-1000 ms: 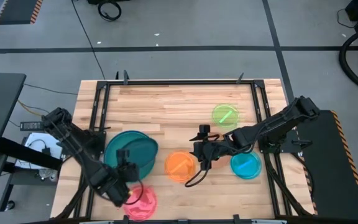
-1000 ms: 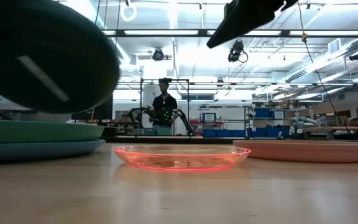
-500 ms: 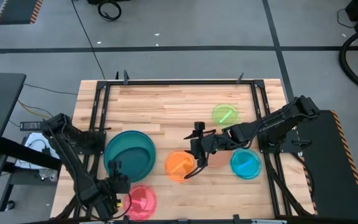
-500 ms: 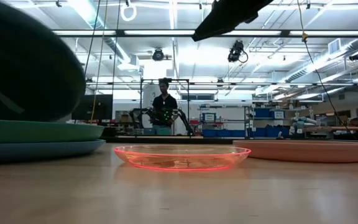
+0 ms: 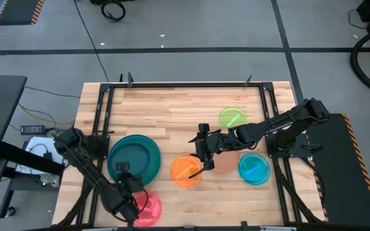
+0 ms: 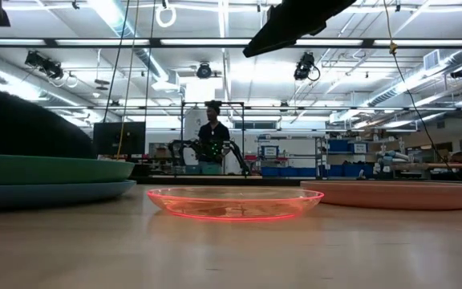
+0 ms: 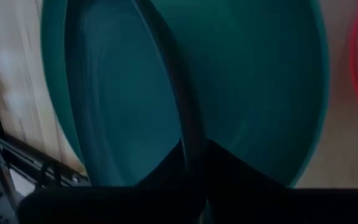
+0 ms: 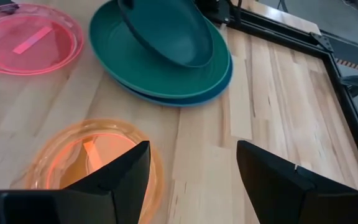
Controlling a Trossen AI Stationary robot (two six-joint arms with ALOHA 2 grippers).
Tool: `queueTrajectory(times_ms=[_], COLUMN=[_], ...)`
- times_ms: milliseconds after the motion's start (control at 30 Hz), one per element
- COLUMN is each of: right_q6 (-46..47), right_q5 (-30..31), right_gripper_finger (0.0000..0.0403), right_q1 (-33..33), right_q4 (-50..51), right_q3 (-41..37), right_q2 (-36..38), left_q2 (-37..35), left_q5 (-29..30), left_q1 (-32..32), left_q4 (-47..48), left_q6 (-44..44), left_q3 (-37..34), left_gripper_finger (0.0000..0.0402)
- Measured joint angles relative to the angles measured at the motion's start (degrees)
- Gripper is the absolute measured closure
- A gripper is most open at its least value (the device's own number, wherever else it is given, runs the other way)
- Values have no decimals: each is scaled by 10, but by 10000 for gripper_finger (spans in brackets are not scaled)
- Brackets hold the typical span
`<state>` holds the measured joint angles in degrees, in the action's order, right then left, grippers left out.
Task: Stack plastic plates
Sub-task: Stack the dark green plate on top of the green plate, then stack the brown plate on top of the dark green plate
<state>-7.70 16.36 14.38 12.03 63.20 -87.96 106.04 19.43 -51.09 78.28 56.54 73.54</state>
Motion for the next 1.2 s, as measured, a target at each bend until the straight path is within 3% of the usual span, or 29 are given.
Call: queueTrajectory(times_ms=[233,433,867,1200], right_q6=[0,0,39,114], right_q5=[0,-6,-17,2], right_gripper_finger=[154,154,154,154], right_q1=[0,0,0,13], right_q4=[0,0,1,-43], right_q3=[0,0,0,-66], right_q2=[0,0,0,-1], left_q2=[9,4,-9,-8], left_q5=[-20,-98,-77,68], left_q1=[3,12,10,32], left_q4=[-8,-18,41,59], left_q6=[29,35,9,-62], left_q3=[0,39,158,161], left_gripper_finger=[281,219,228,230])
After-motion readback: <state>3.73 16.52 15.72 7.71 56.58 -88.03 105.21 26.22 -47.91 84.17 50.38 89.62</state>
